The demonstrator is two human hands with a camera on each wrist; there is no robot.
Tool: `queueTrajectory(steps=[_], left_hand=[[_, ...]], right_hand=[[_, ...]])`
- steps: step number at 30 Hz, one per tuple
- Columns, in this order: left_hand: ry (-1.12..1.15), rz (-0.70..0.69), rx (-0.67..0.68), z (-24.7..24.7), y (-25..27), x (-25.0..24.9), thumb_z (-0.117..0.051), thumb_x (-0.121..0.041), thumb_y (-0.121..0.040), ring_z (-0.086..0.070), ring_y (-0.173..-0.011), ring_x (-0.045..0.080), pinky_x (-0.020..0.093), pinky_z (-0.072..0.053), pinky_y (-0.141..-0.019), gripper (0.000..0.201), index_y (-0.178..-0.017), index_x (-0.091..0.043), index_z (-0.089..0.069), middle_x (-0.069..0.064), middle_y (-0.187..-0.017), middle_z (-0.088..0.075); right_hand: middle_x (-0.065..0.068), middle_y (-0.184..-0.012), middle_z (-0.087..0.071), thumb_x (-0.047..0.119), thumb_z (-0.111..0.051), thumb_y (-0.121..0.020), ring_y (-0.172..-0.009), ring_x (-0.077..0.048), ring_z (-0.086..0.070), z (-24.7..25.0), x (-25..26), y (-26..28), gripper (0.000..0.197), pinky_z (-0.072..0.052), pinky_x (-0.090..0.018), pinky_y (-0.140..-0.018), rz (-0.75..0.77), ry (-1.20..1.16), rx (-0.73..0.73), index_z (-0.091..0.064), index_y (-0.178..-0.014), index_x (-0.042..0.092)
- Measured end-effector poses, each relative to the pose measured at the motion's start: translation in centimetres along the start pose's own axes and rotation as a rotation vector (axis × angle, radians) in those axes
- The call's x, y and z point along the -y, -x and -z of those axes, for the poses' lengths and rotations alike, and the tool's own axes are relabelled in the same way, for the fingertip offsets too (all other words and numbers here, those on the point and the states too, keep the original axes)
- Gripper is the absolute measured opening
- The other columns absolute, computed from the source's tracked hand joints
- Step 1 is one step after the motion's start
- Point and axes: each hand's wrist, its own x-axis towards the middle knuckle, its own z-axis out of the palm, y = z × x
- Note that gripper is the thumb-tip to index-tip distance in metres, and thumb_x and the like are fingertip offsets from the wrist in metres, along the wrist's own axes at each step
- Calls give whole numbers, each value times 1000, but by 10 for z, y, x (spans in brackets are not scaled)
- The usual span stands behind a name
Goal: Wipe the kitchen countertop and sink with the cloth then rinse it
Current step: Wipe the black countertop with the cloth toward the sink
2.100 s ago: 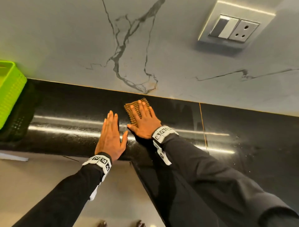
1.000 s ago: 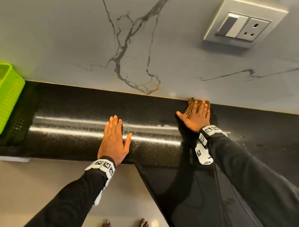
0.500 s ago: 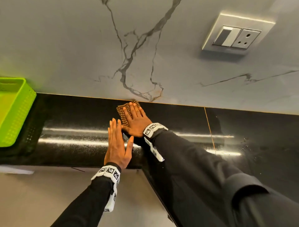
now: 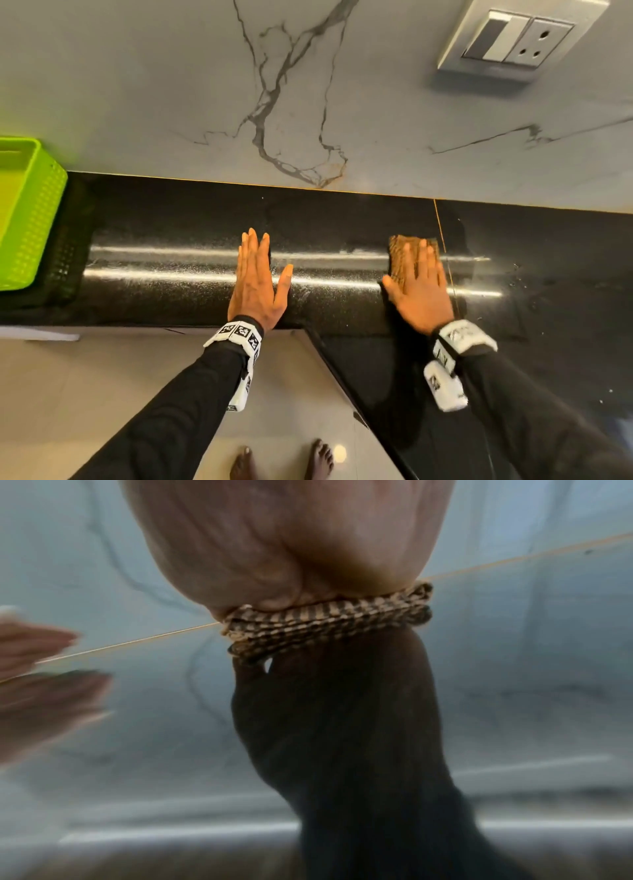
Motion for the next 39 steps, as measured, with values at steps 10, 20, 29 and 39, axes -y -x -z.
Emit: queueTrajectory(steps=[10, 20, 29, 39], left_hand=[[147, -20, -19, 4, 3, -2, -34, -49, -103, 7, -159, 18, 52, -15, -128, 72, -163, -12, -18, 6, -173, 0], [277, 50, -180, 7, 4, -4, -37, -47, -103, 9, -159, 18, 42, -12, -128, 74, -163, -9, -15, 7, -172, 3], [262, 68, -245, 10, 5, 13, -38, -36, -104, 3, -159, 17, 41, -12, -129, 67, -162, -9, -17, 7, -172, -2], [174, -2, -124, 4, -1, 4, -38, -44, -103, 6, -159, 13, 29, -7, -128, 73, -163, -12, -11, 3, -173, 0]], right_hand=[[-18, -168, 16, 66, -19, -102, -155, -32, 19, -30, 146, 59, 82, 4, -53, -126, 391, 0, 7, 4, -162, 15], [-21, -165, 23, 58, -14, -103, -154, -36, 19, 12, 260, -117, 76, 9, -52, -125, 391, 68, 100, 12, -161, 15], [-9, -171, 5, 68, -18, -98, -158, -26, 6, -13, 177, -38, 80, 1, -50, -124, 524, 21, 76, -4, -163, 24], [-6, -169, 17, 66, -18, -102, -156, -23, 16, 8, 41, -79, 79, 4, -47, -127, 78, -37, -22, 9, -162, 23]])
